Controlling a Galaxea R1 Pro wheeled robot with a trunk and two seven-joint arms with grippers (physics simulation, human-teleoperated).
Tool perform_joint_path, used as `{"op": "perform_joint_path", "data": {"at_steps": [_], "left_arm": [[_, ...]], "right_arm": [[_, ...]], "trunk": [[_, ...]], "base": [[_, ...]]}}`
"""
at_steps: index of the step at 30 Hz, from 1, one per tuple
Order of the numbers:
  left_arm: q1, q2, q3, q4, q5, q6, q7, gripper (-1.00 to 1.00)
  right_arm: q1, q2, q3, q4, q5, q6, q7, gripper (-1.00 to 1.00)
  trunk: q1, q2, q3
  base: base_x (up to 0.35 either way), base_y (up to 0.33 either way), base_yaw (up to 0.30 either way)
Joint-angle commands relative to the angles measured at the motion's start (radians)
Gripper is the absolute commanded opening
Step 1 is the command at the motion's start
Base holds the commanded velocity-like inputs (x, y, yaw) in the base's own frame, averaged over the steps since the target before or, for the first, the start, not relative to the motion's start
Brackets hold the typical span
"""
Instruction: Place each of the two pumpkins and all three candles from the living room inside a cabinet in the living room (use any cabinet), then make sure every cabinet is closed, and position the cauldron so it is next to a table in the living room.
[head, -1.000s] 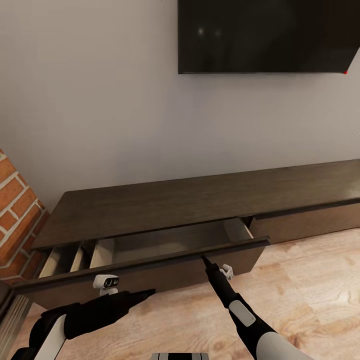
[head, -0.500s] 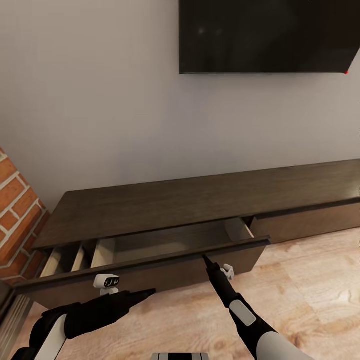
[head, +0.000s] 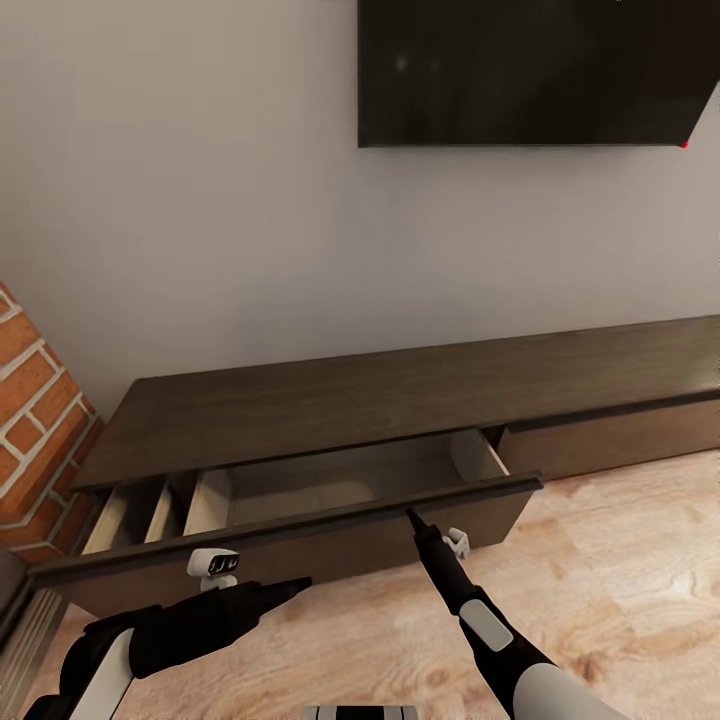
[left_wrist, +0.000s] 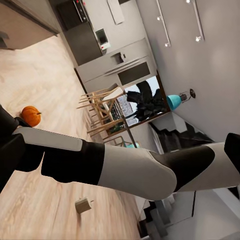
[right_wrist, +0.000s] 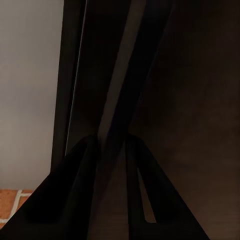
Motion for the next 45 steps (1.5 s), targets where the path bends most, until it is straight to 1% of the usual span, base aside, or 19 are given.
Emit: {"op": "perform_joint_path", "data": {"at_steps": [1, 45], "left_arm": [[-0.001, 0.001, -0.002, 0.0, 0.005, 0.006, 0.0, 1.0], [-0.001, 0.001, -0.002, 0.0, 0.005, 0.005, 0.002, 1.0]], "right_arm": [[0.0, 0.0, 0.041, 0.002, 0.008, -0.004, -0.001, -1.0], [0.0, 0.002, 0.043, 0.002, 0.008, -0.005, -0.001, -1.0]], "trunk": [[0.0, 0.0, -0.001], [0.0, 0.0, -0.001]], "base": [[-0.037, 0.0, 0.0], [-0.025, 0.0, 0.0]]}}
